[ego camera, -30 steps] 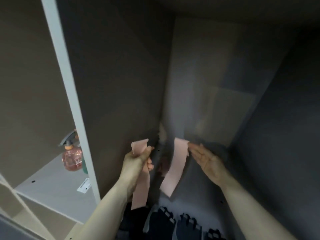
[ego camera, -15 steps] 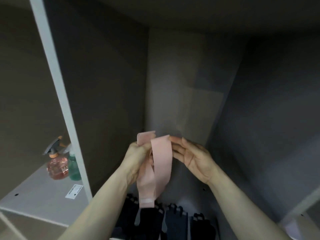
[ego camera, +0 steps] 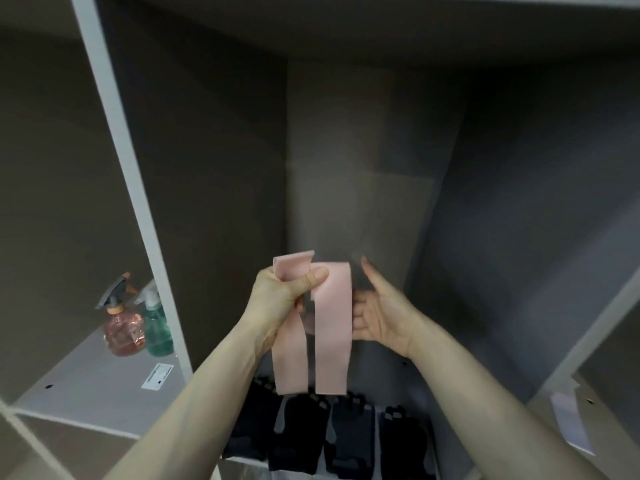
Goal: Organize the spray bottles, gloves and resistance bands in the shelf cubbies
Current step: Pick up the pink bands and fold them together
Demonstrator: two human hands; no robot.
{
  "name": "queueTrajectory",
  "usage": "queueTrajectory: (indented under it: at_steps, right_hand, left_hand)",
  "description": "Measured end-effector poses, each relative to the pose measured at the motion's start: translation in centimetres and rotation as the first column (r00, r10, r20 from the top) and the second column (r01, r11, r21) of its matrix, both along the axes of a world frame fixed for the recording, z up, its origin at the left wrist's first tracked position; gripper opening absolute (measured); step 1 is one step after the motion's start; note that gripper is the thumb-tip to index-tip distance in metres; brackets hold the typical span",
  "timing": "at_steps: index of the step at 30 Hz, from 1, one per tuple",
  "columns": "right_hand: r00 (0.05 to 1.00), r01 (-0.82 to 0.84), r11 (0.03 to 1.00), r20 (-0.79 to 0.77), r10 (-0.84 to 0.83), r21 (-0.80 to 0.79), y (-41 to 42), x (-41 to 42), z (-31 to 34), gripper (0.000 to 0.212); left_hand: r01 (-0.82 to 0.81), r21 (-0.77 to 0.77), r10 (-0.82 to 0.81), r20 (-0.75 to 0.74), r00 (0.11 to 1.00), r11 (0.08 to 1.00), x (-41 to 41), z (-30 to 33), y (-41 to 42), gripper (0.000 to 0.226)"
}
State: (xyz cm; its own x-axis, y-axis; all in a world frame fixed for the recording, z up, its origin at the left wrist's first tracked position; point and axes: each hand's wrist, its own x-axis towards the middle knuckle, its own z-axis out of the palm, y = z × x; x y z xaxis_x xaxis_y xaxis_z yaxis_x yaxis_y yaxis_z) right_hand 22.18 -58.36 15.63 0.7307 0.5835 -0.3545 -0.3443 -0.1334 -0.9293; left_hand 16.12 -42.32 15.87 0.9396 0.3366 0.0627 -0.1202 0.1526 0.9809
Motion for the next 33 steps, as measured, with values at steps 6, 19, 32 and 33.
queueTrajectory:
  at_steps: [6, 19, 32, 33]
  right_hand:
    - [0.999, -0.036, 0.999, -0.030, 0.036, 0.011, -0.4, -0.5, 1.5, 0.043]
    - [0.900, 0.232, 0.945, 0.319, -0.298, 0.230, 0.3, -1.3, 1.7, 0.009]
    - [0.674, 0.078, 0.976, 0.710, -0.203, 0.205, 1.7, -3.0, 3.7, 0.009]
    - [0.679, 0.093, 0.972, 0.700, -0.222, 0.218, 1.9, -3.1, 3.8, 0.009]
  left_hand:
    - [0.016, 0.065, -0.016, 0.002, 1.000, 0.998, -0.5, -0.3, -0.3, 0.017]
    - [0.048, -0.055, -0.051, -0.046, 0.998, 0.997, -1.4, 0.4, -0.6, 0.041]
    - [0.116, 0.016, -0.117, 0.119, 0.986, 0.993, -1.9, 1.4, -0.9, 0.020]
    - [0.153, -0.005, -0.151, 0.128, 0.980, 0.988, -2.1, 1.6, -1.1, 0.020]
